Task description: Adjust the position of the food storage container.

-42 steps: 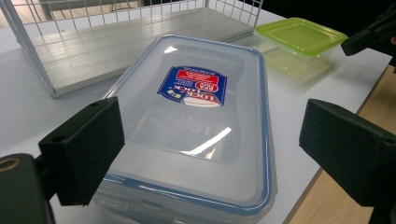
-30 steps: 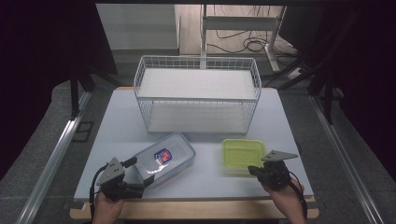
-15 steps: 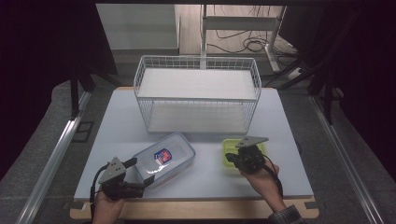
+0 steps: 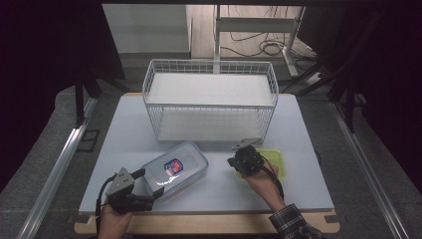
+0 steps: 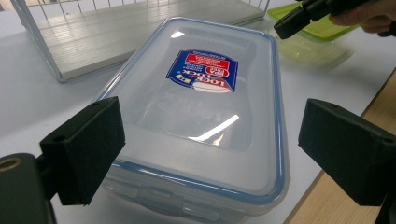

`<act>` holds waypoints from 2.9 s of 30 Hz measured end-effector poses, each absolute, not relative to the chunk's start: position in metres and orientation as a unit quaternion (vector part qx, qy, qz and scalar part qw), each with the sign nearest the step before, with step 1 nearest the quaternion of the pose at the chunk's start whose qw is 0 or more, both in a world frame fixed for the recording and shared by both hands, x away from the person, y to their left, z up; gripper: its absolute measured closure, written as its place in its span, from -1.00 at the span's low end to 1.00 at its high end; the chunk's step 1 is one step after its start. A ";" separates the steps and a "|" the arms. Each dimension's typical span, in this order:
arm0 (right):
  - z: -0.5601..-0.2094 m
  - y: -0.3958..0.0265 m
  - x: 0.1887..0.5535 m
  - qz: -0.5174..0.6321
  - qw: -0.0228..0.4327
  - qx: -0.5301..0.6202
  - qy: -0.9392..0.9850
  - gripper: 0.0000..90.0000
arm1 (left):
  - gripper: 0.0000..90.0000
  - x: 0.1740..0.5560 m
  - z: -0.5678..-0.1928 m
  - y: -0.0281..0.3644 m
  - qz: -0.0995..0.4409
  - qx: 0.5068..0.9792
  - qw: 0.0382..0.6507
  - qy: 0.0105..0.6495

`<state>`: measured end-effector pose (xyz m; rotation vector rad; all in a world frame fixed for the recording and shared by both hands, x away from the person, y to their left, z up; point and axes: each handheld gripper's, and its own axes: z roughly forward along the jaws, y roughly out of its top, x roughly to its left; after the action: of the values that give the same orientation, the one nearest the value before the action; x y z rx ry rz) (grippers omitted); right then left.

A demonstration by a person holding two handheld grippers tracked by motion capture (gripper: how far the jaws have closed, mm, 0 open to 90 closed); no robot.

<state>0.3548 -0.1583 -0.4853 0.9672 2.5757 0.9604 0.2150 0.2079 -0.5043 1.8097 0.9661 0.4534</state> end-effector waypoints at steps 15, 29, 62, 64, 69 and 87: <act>-0.485 -0.204 0.352 0.311 0.134 0.366 0.867 0.98 | -0.83 0.214 -0.504 0.207 0.193 0.751 0.489 0.399; -0.481 -0.257 0.353 0.308 0.152 0.416 0.842 0.98 | -0.83 0.215 -0.502 0.211 0.173 0.747 0.496 0.407; -0.485 -0.201 0.348 0.348 0.152 0.362 0.851 0.98 | 0.80 0.224 -0.522 0.239 0.166 0.769 0.364 0.499; -0.485 -0.198 0.349 0.351 0.151 0.360 0.851 0.98 | 0.80 0.228 -0.522 0.241 0.163 0.763 0.371 0.504; -0.486 -0.189 0.351 0.357 0.144 0.359 0.850 0.98 | 0.80 0.238 -0.524 0.242 0.153 0.756 0.378 0.512; -0.495 -0.162 0.367 0.368 0.137 0.346 0.852 0.98 | 0.82 0.297 -0.527 0.206 0.147 0.777 0.369 0.489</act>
<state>0.3671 -0.1621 -0.4948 1.0009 2.4674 1.0639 0.2969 0.2057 -0.5274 1.9932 1.2539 0.3778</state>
